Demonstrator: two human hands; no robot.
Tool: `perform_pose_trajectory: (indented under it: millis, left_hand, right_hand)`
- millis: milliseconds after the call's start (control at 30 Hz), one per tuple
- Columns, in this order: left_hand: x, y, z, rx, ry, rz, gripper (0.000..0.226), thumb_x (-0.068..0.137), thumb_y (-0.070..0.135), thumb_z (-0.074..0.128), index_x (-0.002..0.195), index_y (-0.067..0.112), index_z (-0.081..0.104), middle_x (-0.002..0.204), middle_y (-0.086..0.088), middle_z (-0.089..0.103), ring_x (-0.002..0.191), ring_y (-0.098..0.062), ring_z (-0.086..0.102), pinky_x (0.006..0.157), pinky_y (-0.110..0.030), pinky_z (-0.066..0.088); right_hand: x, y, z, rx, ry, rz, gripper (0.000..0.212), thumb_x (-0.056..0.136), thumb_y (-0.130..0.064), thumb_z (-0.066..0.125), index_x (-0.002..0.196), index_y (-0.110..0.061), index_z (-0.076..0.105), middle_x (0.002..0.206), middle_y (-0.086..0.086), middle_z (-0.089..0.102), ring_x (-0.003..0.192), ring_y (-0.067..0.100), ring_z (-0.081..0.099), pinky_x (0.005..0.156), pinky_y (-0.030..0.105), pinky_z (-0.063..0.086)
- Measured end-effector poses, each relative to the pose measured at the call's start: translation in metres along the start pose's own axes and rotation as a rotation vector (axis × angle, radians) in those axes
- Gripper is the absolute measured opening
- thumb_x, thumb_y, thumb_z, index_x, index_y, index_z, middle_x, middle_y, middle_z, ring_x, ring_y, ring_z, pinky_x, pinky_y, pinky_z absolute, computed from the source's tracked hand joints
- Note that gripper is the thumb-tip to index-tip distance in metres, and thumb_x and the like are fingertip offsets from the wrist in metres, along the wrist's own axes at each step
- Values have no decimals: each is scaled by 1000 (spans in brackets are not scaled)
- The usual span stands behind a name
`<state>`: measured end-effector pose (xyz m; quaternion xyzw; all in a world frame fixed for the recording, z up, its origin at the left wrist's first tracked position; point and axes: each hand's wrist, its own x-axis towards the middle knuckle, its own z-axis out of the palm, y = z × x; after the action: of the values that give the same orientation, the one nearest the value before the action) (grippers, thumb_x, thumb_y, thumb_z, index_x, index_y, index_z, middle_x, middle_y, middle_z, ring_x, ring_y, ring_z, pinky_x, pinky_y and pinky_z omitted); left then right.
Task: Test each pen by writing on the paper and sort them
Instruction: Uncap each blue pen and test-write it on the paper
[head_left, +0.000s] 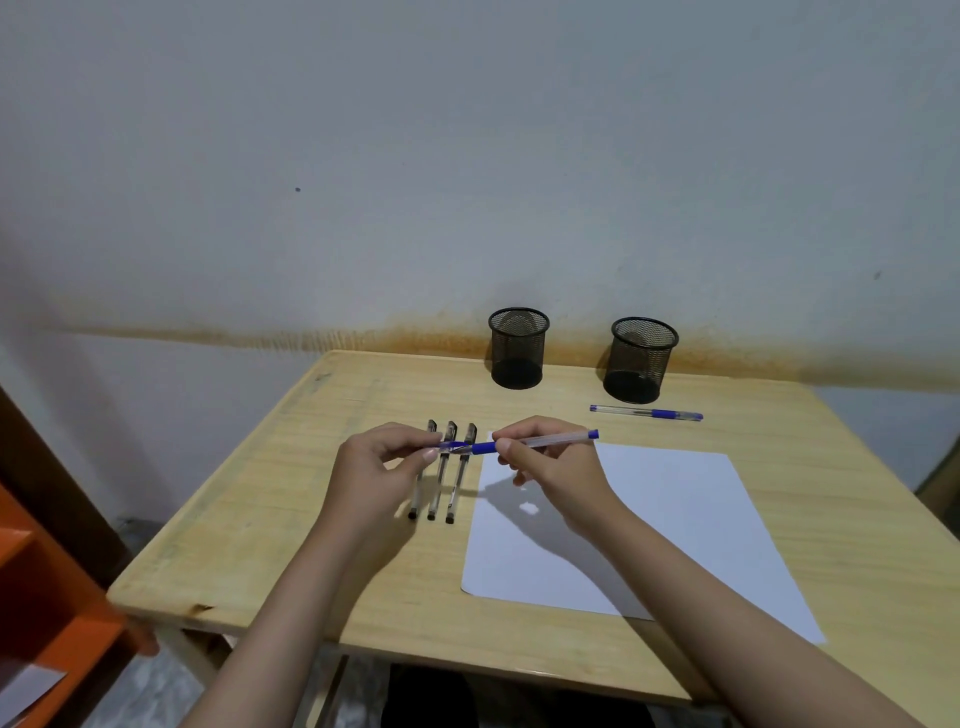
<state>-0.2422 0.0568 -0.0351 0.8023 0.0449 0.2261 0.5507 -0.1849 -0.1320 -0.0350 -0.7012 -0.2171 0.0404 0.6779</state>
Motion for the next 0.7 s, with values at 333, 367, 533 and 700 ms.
perform_pose_trajectory:
  millis: [333, 367, 533, 700]
  left_hand:
    - [2, 8, 19, -41, -30, 27, 29, 78, -3, 69, 79, 25, 73, 87, 0, 71, 83, -5, 65, 78, -11, 48]
    - [3, 8, 20, -41, -20, 25, 29, 78, -3, 69, 79, 26, 73, 87, 1, 71, 83, -6, 66, 78, -12, 49]
    - [4, 8, 22, -29, -24, 10, 29, 78, -2, 68, 79, 27, 73, 87, 3, 72, 85, -7, 65, 80, -14, 50]
    - [1, 14, 35, -49, -46, 20, 31, 79, -3, 67, 79, 27, 73, 86, -2, 71, 84, -11, 65, 79, -19, 50]
  right_hand:
    - [-6, 2, -12, 9, 68, -31, 11, 84, -7, 67, 81, -15, 73, 71, -6, 71, 69, 5, 65, 56, 23, 53]
    - [-6, 2, -14, 16, 85, -31, 11, 84, -6, 67, 81, -15, 72, 73, -6, 70, 69, 5, 65, 56, 22, 52]
    - [-7, 2, -23, 45, 117, -31, 13, 86, -6, 65, 82, -16, 72, 79, 1, 69, 70, 6, 64, 58, 23, 53]
    - [-9, 1, -20, 17, 82, -49, 13, 85, -8, 67, 82, -19, 73, 81, 0, 71, 74, 9, 66, 61, 22, 53]
